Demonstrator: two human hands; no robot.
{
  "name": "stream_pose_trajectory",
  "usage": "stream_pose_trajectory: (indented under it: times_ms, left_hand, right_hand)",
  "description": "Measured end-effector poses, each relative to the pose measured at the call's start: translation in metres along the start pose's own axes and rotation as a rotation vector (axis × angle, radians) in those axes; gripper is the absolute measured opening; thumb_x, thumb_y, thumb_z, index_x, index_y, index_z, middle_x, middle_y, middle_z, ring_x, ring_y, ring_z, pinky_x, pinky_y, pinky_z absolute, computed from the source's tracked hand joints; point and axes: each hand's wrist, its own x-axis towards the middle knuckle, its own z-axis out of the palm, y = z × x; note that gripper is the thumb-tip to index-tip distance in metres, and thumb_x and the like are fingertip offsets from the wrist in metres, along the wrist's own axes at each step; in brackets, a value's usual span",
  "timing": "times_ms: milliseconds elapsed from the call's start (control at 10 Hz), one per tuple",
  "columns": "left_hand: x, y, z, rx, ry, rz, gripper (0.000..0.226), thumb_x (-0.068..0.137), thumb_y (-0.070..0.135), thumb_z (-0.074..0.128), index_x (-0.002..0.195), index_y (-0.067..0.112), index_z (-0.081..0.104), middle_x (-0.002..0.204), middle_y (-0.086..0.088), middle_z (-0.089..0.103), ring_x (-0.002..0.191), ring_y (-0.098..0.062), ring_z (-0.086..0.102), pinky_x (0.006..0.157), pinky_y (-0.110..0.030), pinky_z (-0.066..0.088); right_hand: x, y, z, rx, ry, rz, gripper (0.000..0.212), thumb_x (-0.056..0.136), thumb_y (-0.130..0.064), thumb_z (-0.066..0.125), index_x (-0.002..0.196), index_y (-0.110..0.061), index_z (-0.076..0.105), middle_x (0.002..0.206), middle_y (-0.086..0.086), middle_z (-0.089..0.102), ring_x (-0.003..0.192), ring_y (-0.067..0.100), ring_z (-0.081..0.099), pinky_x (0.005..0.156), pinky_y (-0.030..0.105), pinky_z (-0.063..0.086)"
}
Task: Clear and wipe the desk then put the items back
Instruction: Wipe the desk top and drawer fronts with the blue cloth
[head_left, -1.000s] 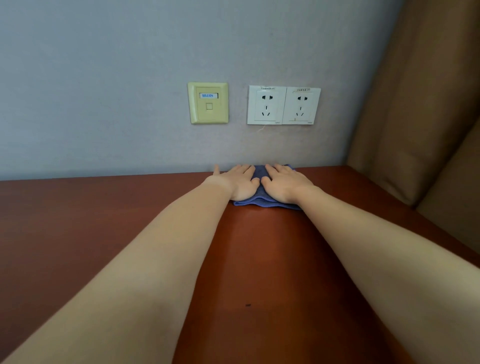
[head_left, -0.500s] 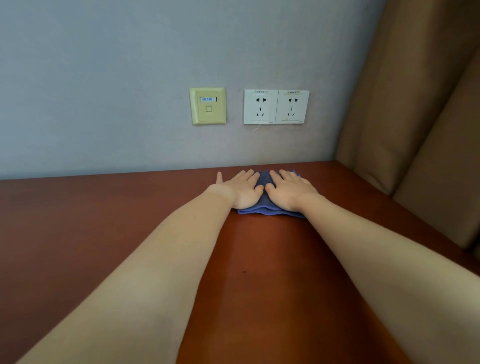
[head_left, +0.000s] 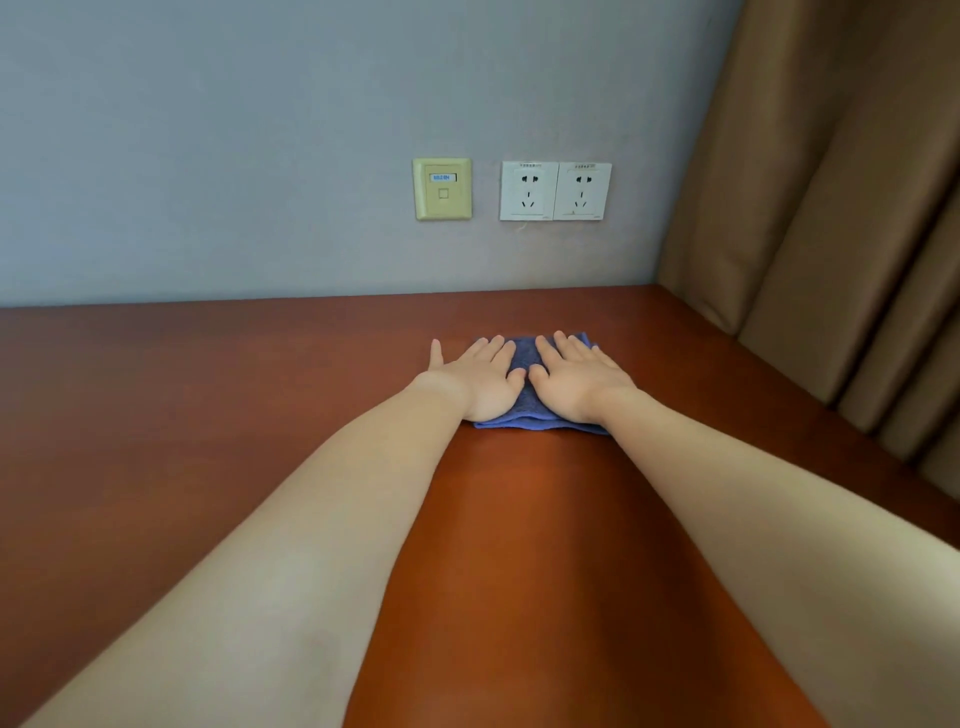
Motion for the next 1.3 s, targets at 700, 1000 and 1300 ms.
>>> stream_pose_trajectory:
  times_ms: [700,1000,1300]
  left_hand:
    - [-0.174,0.053,0.024,0.033,-0.045,-0.048,0.058,0.103,0.044,0.005,0.155,0.022,-0.007,0.162,0.006,-0.013,0.149,-0.013,-0.012,0.116,-0.059,-0.011]
    - [-0.216,0.077,0.032,0.039,-0.045,-0.049,0.058,0.103,0.045,0.006,0.155,0.022,-0.007,0.162,0.006,-0.013,0.149,-0.013,-0.012,0.115,-0.06,-0.012]
    - [-0.229,0.101,0.036,0.068,-0.045,-0.036,0.058,0.104,0.044,0.006,0.155,0.021,-0.006,0.163,0.005,-0.012,0.149,-0.015,-0.011,0.114,-0.062,-0.012]
  right_hand:
    - [-0.177,-0.018,0.009,0.006,-0.003,-0.065,0.059,0.102,-0.042,0.013,0.156,-0.022,0.002,0.163,0.006,-0.002,0.15,0.02,-0.002,0.122,0.038,0.0]
    - [-0.227,-0.014,0.011,0.023,-0.001,-0.065,0.059,0.102,-0.042,0.013,0.156,-0.021,0.003,0.163,0.006,-0.002,0.15,0.02,-0.002,0.122,0.038,0.0]
    - [-0.254,0.001,0.009,0.022,0.0,-0.061,0.058,0.102,-0.042,0.013,0.156,-0.021,0.004,0.163,0.006,-0.001,0.15,0.019,-0.002,0.122,0.038,0.0]
